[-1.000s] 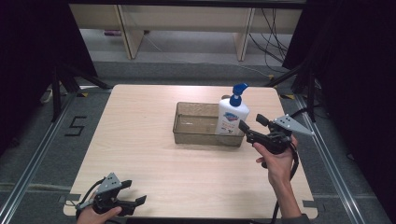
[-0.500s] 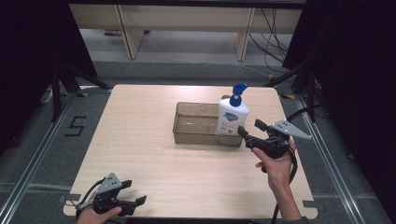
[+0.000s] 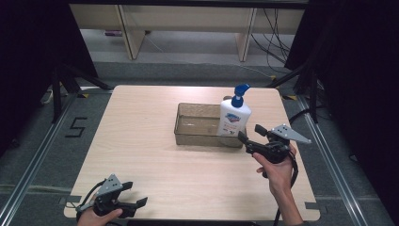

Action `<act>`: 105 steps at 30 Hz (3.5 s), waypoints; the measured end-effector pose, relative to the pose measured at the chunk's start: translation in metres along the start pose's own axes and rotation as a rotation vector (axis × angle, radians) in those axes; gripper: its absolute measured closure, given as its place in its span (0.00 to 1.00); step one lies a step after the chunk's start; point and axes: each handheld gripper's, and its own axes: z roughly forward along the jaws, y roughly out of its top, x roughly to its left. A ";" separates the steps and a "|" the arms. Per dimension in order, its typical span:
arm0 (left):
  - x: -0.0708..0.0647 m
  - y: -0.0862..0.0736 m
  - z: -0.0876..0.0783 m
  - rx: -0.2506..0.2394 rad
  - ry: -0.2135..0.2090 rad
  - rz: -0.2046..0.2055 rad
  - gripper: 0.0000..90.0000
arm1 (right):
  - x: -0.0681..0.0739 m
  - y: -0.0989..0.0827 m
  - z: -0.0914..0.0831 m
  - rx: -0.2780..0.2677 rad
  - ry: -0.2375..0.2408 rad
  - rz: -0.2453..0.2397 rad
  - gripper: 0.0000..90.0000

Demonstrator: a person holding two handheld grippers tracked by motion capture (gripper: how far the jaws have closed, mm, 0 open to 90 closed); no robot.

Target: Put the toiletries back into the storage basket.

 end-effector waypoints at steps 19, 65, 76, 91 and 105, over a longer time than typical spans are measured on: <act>0.000 0.000 0.001 -0.009 -0.006 0.001 0.16 | 0.017 -0.012 0.003 0.014 0.056 0.019 0.17; 0.000 0.000 0.000 -0.011 -0.014 0.018 0.16 | 0.043 -0.052 0.001 0.105 0.131 -0.011 0.17; 0.000 0.000 0.000 -0.012 -0.015 0.016 0.16 | 0.044 -0.062 -0.001 0.103 0.140 -0.021 0.17; 0.000 0.000 0.000 -0.008 -0.015 0.019 0.16 | 0.047 -0.072 -0.005 0.138 0.159 0.007 0.17; 0.000 0.000 0.000 -0.009 -0.015 0.018 0.16 | 0.050 -0.082 -0.009 0.156 0.168 -0.007 0.17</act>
